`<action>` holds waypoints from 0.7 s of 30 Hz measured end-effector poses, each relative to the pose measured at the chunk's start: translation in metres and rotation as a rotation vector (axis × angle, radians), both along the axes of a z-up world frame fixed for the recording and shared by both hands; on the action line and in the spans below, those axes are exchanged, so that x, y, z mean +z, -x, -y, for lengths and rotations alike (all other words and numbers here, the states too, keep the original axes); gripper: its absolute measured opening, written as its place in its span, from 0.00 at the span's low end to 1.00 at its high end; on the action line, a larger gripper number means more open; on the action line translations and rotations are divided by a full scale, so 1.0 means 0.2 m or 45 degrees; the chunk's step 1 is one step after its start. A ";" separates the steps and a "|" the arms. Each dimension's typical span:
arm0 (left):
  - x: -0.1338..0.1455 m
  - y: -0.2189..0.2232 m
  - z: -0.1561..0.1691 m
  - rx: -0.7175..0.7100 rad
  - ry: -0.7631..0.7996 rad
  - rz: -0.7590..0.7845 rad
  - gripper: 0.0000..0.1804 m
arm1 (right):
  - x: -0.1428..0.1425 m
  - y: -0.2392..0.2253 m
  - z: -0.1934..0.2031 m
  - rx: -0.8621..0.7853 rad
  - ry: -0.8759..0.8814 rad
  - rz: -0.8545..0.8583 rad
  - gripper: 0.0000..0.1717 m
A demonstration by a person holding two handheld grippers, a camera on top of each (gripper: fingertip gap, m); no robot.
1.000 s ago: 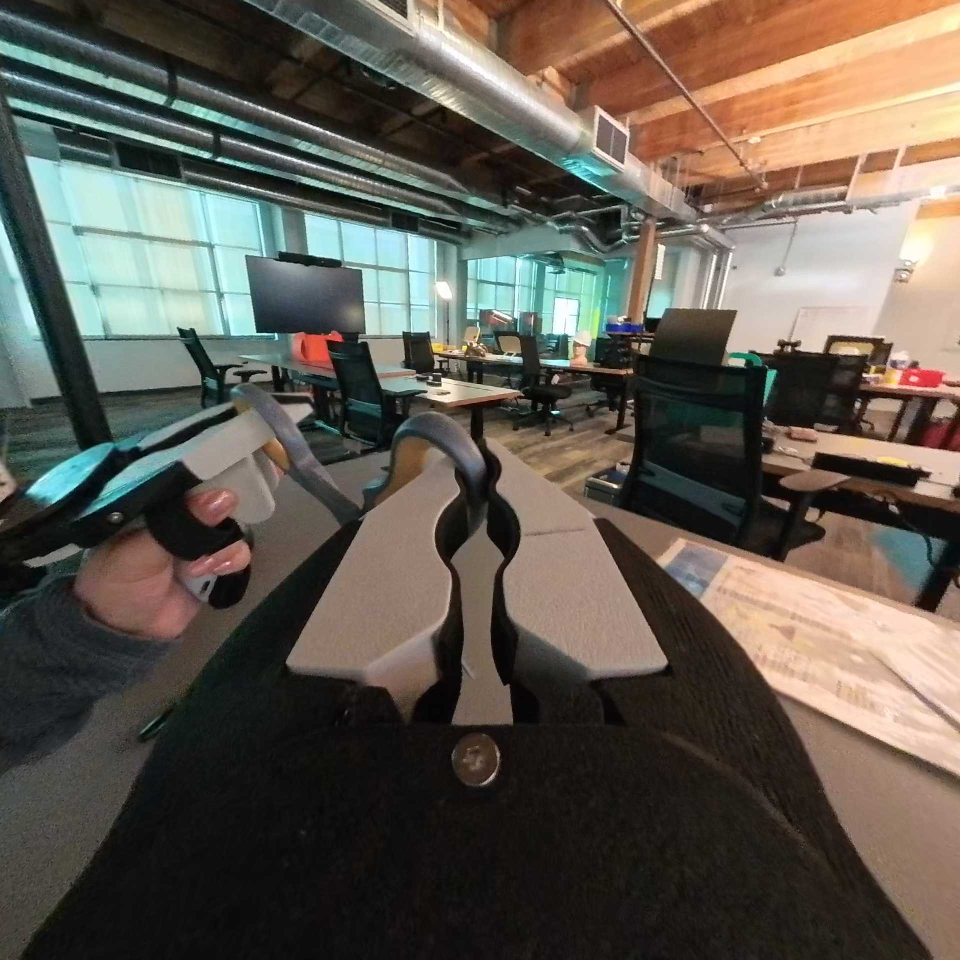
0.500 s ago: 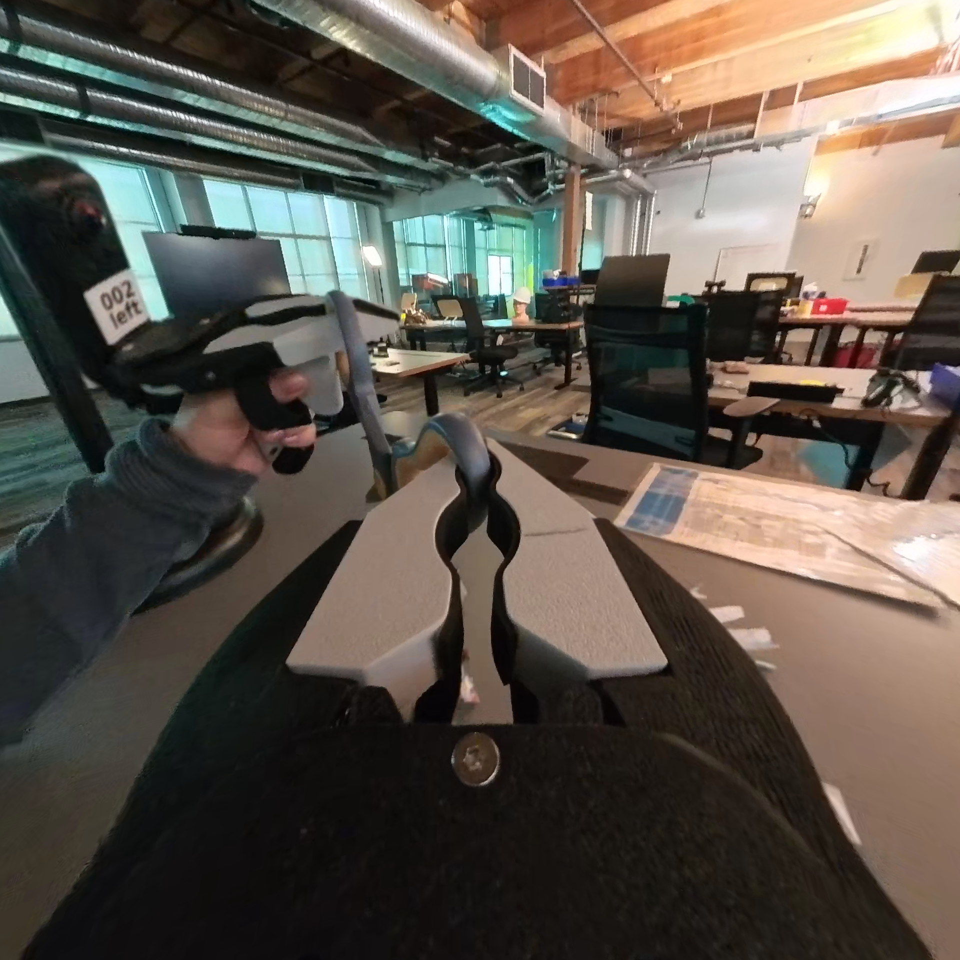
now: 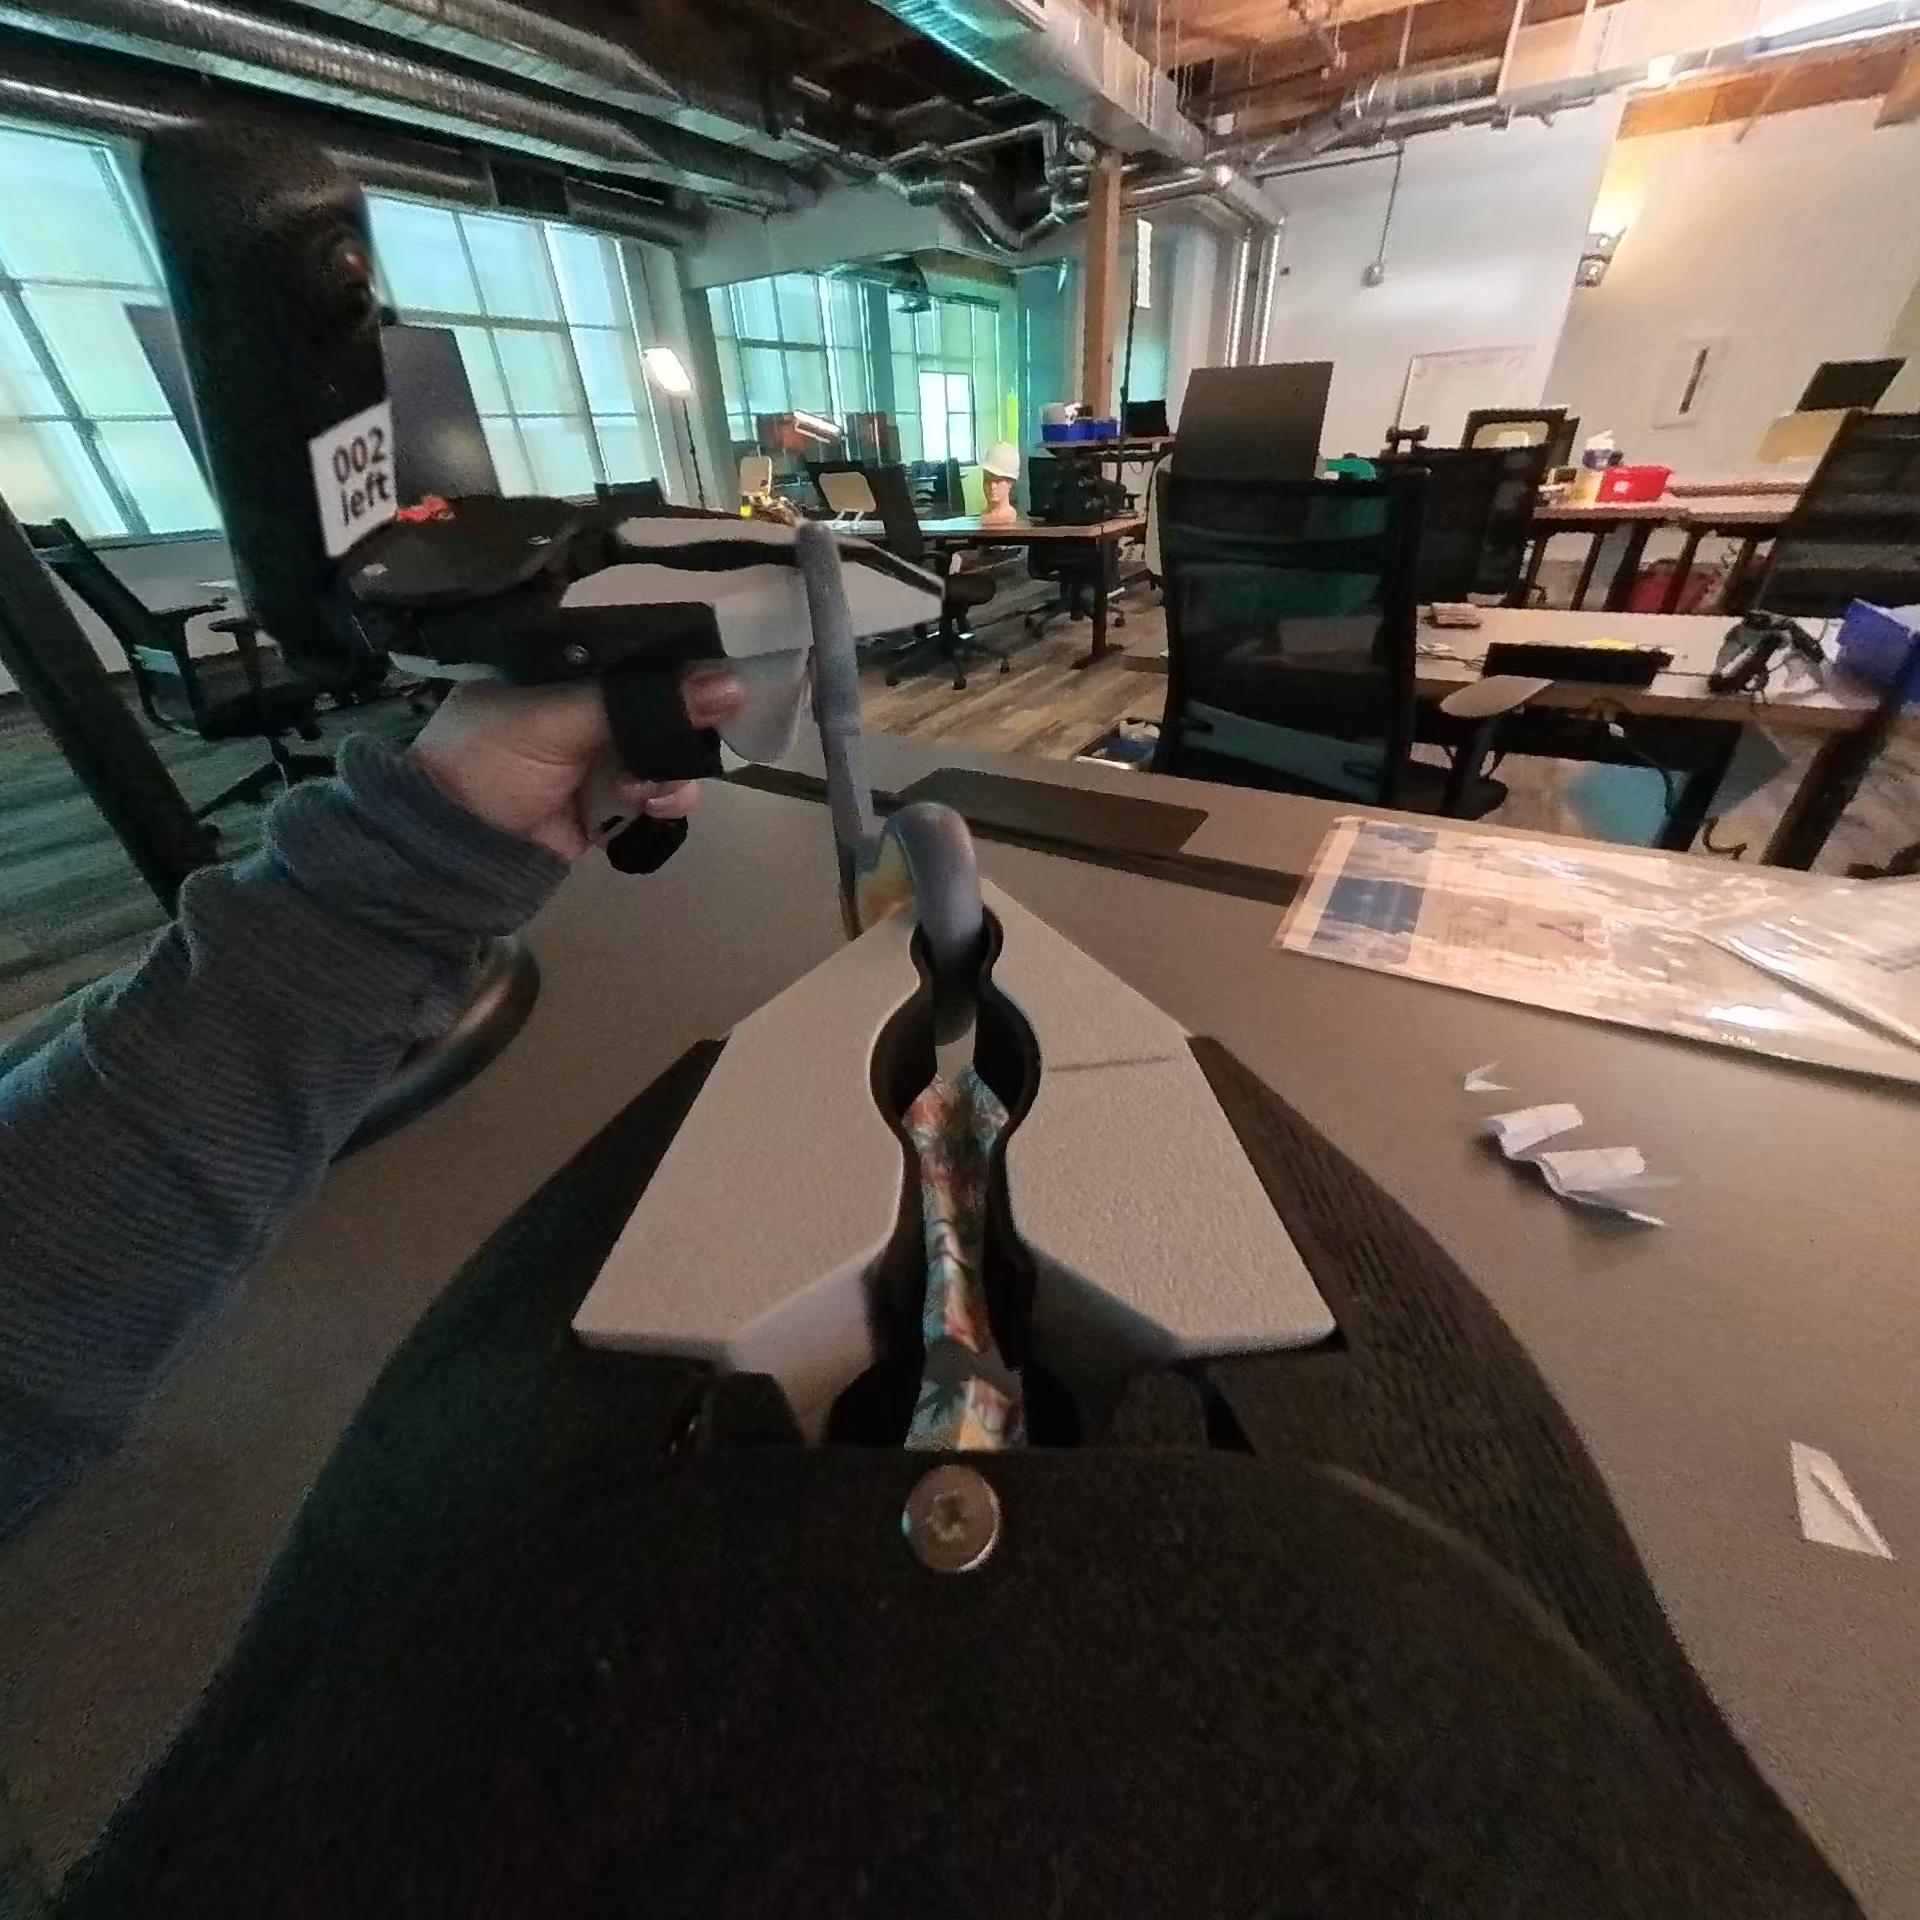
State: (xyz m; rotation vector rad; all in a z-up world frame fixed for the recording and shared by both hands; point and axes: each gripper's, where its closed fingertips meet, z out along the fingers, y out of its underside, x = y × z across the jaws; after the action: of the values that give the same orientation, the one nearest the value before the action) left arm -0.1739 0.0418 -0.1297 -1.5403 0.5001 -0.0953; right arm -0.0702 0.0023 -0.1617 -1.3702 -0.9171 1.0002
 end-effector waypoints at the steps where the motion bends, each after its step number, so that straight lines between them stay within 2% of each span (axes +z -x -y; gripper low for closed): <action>1: -0.01 0.00 -0.01 0.005 0.006 0.002 0.00 | -0.01 0.00 0.00 -0.001 0.009 0.002 0.00; 8: -0.15 0.05 -0.08 -0.017 0.124 0.117 0.00 | -0.05 -0.02 -0.01 -0.006 0.010 0.097 0.00; 15: -0.34 0.10 -0.14 0.012 0.264 0.121 0.00 | -0.19 0.03 -0.05 0.030 0.078 0.192 0.00; 21: -0.43 0.11 -0.17 0.004 0.335 0.135 0.00 | -0.25 0.04 -0.06 0.044 0.092 0.237 0.00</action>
State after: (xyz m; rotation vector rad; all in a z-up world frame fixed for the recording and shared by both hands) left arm -0.1968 0.0750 -0.2161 -1.7826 0.4126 -0.2476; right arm -0.0775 0.0134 -0.2115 -1.5319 -1.0538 0.9509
